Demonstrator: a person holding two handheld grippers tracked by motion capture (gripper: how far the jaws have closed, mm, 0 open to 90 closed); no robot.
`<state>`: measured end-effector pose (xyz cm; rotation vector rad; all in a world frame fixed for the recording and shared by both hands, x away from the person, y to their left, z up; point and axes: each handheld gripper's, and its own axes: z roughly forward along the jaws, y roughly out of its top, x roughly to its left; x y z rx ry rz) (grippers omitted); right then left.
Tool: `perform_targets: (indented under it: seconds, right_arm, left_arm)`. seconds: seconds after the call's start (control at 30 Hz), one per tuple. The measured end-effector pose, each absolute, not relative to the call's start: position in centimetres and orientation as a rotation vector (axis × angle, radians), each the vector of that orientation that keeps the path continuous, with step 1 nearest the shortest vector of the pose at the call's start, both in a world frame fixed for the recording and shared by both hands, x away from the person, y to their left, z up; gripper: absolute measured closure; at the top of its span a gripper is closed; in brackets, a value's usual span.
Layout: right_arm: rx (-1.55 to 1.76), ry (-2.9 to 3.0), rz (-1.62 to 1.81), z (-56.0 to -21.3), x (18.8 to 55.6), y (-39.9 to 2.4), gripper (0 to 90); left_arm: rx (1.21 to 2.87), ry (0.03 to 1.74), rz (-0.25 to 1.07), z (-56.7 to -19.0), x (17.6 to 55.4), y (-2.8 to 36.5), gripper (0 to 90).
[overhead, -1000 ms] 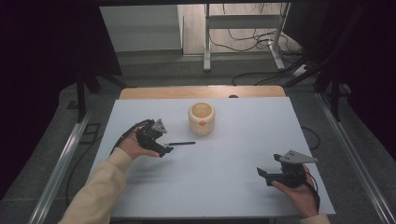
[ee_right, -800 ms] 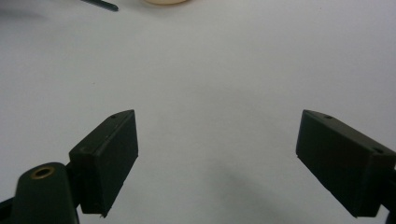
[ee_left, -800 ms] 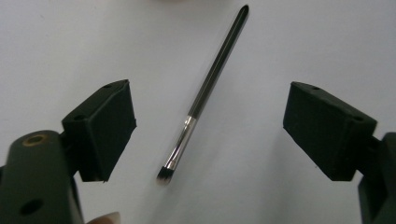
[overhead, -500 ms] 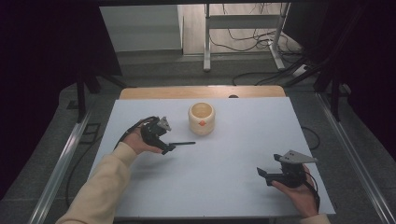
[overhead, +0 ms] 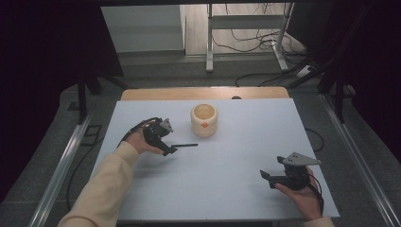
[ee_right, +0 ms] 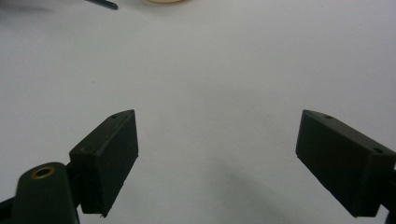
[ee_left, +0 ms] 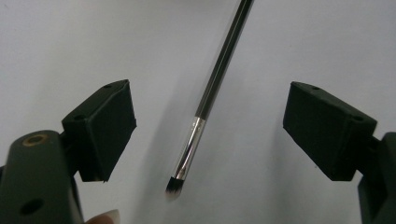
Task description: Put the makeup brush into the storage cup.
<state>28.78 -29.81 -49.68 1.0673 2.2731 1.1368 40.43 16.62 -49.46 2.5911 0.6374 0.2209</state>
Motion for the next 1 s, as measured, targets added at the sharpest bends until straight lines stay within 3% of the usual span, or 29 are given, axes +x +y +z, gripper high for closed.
perform_targets:
  seconds: [0.47,1.0]
  right_arm:
    - [1.073,2.275,1.135,-49.8,28.8,-29.9,13.4]
    - [1.071,2.276,1.135,-49.8,28.8,-29.9,13.4]
  left_arm:
    - [2.654,0.606,0.163,-50.8,41.6,16.4,20.6]
    - [2.686,0.581,0.026,-51.5,42.4,16.3,43.2]
